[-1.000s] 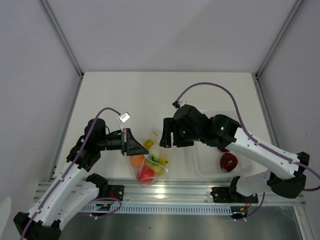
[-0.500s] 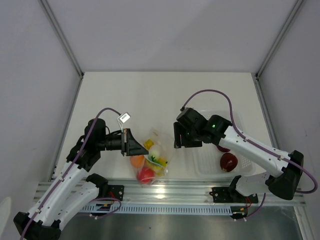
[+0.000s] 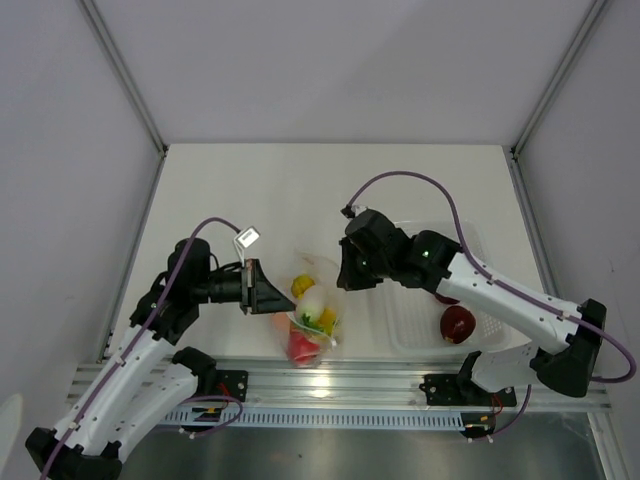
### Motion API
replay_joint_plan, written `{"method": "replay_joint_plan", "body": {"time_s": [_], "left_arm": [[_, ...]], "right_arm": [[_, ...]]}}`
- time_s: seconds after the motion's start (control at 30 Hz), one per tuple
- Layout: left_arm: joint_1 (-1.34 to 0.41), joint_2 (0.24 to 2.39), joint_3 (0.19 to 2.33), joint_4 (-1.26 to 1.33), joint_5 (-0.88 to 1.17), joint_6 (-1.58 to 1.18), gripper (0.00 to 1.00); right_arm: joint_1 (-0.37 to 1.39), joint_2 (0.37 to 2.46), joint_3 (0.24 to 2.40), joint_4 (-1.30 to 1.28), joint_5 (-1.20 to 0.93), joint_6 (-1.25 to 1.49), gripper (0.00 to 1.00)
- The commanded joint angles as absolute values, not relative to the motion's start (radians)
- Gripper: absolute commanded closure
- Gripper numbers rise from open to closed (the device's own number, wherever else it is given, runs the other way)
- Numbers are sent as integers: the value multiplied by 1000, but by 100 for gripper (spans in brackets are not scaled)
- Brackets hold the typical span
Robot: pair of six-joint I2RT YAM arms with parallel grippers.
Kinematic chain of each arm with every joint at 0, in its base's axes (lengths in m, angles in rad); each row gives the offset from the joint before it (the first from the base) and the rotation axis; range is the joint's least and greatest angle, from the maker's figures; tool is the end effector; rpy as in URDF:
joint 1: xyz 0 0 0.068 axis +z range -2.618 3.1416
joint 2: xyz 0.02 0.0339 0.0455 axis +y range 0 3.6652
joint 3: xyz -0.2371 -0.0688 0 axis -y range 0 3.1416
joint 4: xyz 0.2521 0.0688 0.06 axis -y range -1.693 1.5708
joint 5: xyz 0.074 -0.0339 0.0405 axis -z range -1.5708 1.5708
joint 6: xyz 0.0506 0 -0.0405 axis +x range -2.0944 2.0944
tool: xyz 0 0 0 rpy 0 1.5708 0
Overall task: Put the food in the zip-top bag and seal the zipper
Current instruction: Adjust the zipper food storage bag at the center of the board.
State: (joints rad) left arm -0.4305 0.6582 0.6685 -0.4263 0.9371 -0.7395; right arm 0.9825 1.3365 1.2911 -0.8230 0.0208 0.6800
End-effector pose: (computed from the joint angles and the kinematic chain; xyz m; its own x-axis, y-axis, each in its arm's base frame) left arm 0.1456 -0.1118 0.2791 -0.8893 -0.0307 -0.4563 0.4300 0.2839 -0.8570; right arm 0.1674 0.2490 0.2975 -0.8477 -0.1378 -0.5123 -0.3746 0.8394 0.3939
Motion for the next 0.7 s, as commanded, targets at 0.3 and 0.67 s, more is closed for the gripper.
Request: {"method": "replay_joint_plan", "body": {"time_s": [0.3, 0.67], "left_arm": [[-434, 569, 648, -411, 825, -741, 100], [-434, 604, 733, -472, 868, -712, 99]], "right_arm": [[1183, 1290, 1398, -752, 146, 764, 100], [1183, 1273, 1380, -749, 230, 790, 100]]}}
